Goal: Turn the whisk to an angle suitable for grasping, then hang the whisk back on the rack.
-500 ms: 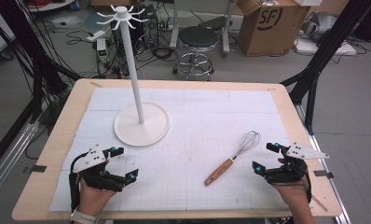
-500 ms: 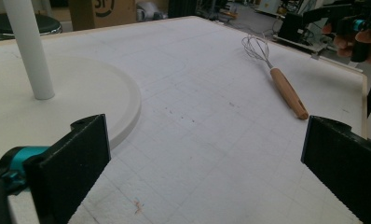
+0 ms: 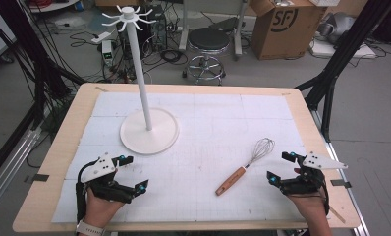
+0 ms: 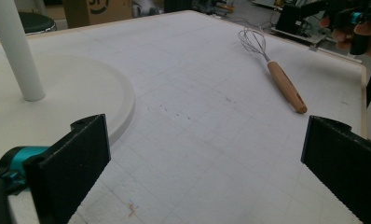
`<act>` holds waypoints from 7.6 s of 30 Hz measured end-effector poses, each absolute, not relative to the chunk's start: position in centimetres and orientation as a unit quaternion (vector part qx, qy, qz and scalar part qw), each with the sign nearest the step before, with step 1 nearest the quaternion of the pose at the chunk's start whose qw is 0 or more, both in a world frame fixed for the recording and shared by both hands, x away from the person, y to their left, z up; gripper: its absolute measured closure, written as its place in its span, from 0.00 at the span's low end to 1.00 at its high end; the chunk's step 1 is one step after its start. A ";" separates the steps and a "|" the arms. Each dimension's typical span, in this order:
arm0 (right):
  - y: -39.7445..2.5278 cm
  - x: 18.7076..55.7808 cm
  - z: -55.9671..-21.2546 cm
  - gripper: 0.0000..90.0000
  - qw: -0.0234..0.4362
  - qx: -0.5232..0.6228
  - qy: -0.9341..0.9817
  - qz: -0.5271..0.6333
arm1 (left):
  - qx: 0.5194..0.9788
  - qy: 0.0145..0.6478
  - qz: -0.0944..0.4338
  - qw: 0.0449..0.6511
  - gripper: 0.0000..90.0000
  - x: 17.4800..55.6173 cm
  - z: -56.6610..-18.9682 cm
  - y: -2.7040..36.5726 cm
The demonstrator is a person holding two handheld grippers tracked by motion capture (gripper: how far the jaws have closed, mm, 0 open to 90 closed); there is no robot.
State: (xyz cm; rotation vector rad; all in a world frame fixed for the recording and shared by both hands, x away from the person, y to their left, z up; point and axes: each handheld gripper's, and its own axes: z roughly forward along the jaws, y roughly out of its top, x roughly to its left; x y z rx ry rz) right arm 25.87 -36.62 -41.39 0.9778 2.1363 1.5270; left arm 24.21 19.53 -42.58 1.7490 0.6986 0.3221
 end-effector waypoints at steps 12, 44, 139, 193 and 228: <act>-35.5 26.3 -41.9 0.36 0.146 0.326 0.781 0.513 | 0.745 0.302 0.140 0.577 0.02 24.1 -42.6 19.7; -29.1 25.3 -42.8 0.95 0.058 0.216 0.858 0.463 | 0.749 0.305 0.132 0.574 0.02 24.5 -42.8 19.5; -24.9 29.2 -40.6 0.76 0.081 0.224 0.840 0.489 | 0.744 0.309 0.130 0.578 0.02 24.6 -42.9 20.0; -31.0 27.7 -40.8 0.21 0.159 0.282 0.792 0.517 | 0.740 0.305 0.123 0.587 0.02 25.2 -43.1 19.9; -23.7 37.5 -38.9 0.23 0.110 0.229 0.911 0.325 | 0.738 0.306 0.120 0.589 0.02 24.9 -42.9 20.0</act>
